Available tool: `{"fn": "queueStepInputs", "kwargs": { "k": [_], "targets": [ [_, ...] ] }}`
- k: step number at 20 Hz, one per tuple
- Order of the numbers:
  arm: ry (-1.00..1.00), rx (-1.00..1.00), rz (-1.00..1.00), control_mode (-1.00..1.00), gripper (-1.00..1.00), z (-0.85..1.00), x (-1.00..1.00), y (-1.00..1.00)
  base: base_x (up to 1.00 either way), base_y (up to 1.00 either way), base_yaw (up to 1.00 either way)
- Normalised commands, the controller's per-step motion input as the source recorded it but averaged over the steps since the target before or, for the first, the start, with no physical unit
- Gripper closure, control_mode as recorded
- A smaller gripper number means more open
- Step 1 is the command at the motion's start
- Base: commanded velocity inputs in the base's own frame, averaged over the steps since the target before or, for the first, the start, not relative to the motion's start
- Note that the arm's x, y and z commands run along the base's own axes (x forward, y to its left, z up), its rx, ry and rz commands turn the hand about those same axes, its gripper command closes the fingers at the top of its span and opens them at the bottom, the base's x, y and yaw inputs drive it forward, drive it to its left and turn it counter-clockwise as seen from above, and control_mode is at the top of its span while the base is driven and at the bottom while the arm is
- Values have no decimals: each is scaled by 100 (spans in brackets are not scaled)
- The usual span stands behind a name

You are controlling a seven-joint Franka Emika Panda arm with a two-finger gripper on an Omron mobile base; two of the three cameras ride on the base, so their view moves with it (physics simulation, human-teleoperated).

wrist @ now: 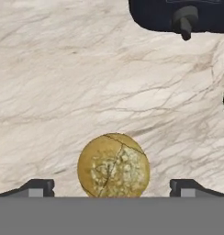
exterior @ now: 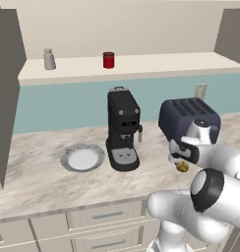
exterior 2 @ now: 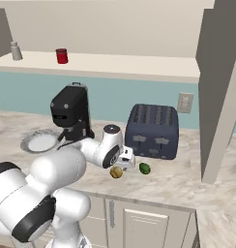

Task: Pick the avocado and bread from the counter and place them on the plate. Then pick the jam from the cabinet and place it next to the plate. Lastly close the cabinet door.

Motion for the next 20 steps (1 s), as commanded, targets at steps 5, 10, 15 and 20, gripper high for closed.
{"fn": "queueStepInputs", "kwargs": {
  "k": [5, 10, 15, 20],
  "targets": [
    [0, 0, 0, -100, -100, -29, 25, 0, 0, 0, 0],
    [0, -2, 0, -100, -100, -49, 17, 0, 0, 0, 0],
    [-1, -2, 0, -100, 100, -25, 5, 0, 0, 0, 0],
    [-17, 1, -4, -100, 100, 49, 0, 10, 0, 0, 0]
  ]
}}
